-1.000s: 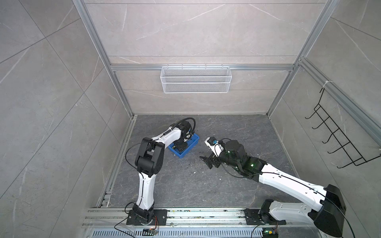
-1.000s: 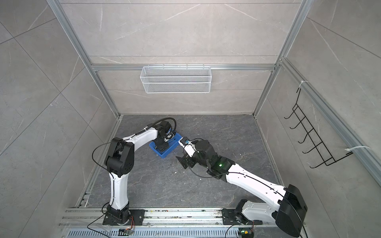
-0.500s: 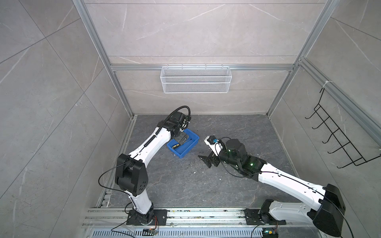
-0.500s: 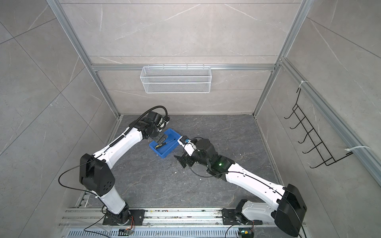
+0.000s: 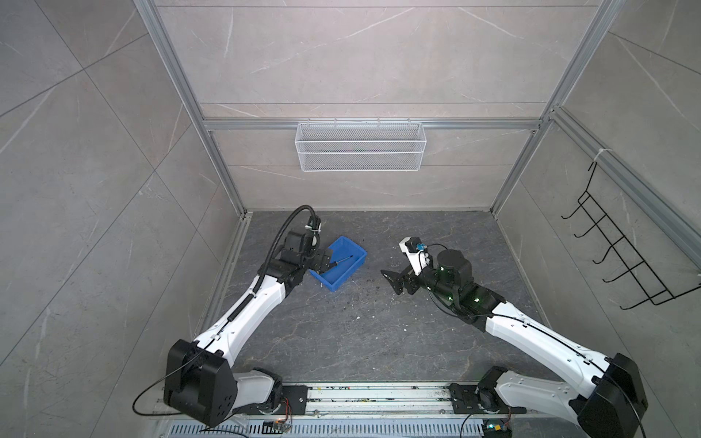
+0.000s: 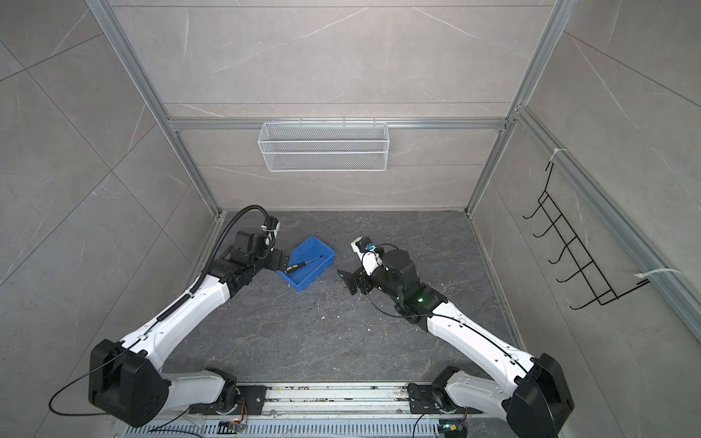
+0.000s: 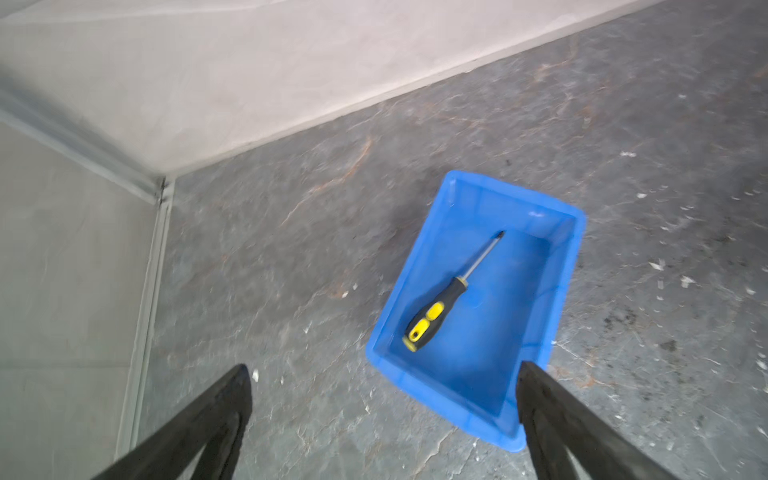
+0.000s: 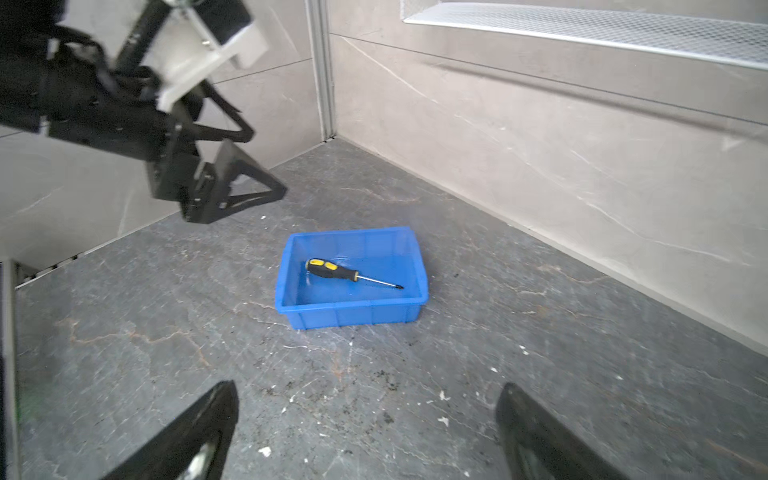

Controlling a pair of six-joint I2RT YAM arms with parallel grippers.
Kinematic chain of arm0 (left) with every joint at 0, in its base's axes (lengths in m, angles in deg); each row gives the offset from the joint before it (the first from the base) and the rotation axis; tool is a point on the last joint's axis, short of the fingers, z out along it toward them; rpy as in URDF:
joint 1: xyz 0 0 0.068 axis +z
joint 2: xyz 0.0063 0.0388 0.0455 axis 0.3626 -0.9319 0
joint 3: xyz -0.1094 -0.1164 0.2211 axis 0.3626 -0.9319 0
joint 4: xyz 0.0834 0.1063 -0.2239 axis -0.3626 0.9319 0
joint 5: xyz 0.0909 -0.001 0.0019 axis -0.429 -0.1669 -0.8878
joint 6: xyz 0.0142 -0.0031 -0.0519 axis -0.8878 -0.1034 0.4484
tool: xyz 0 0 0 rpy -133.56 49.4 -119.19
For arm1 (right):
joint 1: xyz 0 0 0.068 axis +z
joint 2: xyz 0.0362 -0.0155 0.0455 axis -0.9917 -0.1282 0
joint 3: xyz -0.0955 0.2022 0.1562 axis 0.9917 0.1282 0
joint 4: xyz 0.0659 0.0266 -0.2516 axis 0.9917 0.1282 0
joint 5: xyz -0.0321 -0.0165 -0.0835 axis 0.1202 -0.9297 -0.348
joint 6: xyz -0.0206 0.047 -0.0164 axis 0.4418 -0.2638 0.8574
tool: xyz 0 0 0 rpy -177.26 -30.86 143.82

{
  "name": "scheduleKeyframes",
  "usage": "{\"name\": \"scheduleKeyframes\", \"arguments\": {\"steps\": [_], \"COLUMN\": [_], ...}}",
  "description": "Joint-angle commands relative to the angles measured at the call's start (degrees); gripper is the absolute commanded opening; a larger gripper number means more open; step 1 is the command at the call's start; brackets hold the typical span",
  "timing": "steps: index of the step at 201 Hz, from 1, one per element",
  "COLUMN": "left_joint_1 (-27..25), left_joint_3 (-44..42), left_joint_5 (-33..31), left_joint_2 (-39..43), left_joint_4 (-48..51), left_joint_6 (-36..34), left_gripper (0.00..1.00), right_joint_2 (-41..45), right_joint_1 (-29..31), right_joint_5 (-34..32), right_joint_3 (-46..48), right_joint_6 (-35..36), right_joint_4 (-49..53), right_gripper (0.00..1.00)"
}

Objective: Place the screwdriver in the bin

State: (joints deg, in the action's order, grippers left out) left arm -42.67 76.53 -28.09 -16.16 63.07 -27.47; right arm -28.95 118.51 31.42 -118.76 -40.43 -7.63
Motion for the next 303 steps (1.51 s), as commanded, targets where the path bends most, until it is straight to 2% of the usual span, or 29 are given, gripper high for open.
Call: {"name": "scheduleKeyframes", "arguments": {"steps": [1,20,48,66,91,142,176,210,221,254,286,303], "left_joint_1": [2.60,4.86,7.42,9.86,13.08,15.05,16.86,18.61,19.52,23.95,25.19,25.27], "left_joint_3": [-6.09,-11.84,-20.69,-26.74,-31.86,-32.76,-33.68,-35.54,-35.62,-36.16,-35.92,-35.89], "left_joint_5": [-2.18,-2.05,0.63,0.47,0.74,2.78,3.68,7.02,8.51,13.45,14.64,14.37], "left_joint_2": [3.59,5.72,8.04,7.78,5.75,2.59,0.30,-4.29,-6.26,-12.32,-13.25,-13.15], "left_joint_4": [-13.62,-19.49,-31.25,-39.27,-45.57,-45.83,-45.74,-53.21,-55.69,-61.60,-62.07,-61.64], "left_joint_6": [6.42,8.06,3.88,2.86,2.22,-1.62,0.34,-0.86,-1.21,1.66,2.60,2.67], "left_gripper": [1.00,1.00,1.00,1.00,1.00,1.00,1.00,1.00,1.00,1.00,1.00,1.00], "right_joint_2": [1.66,2.20,3.08,3.27,0.97,-3.39,-8.16,-11.92,-12.09,-17.29,-19.93,-20.55], "right_joint_1": [-2.84,-5.55,-9.48,-12.78,-18.51,-28.25,-32.86,-34.55,-34.95,-35.36,-34.68,-33.40], "right_joint_5": [0.48,-0.46,-3.26,-5.78,-7.68,-8.45,-6.62,-4.35,-2.50,0.91,-0.50,-4.06], "right_joint_3": [2.38,4.09,6.86,9.59,14.01,20.70,23.27,25.36,24.96,25.69,24.85,24.59], "right_joint_6": [-1.78,-1.21,1.25,2.28,2.57,1.03,-1.73,-3.47,-3.33,-3.29,-2.78,-2.61], "right_joint_4": [-4.04,-5.64,-6.36,-7.57,-12.50,-19.78,-26.31,-33.37,-32.59,-39.58,-40.38,-40.29], "right_gripper": [0.99,0.99,0.99,0.99,0.99,0.99,0.99,0.99,0.99,0.99,0.99,0.99]}}
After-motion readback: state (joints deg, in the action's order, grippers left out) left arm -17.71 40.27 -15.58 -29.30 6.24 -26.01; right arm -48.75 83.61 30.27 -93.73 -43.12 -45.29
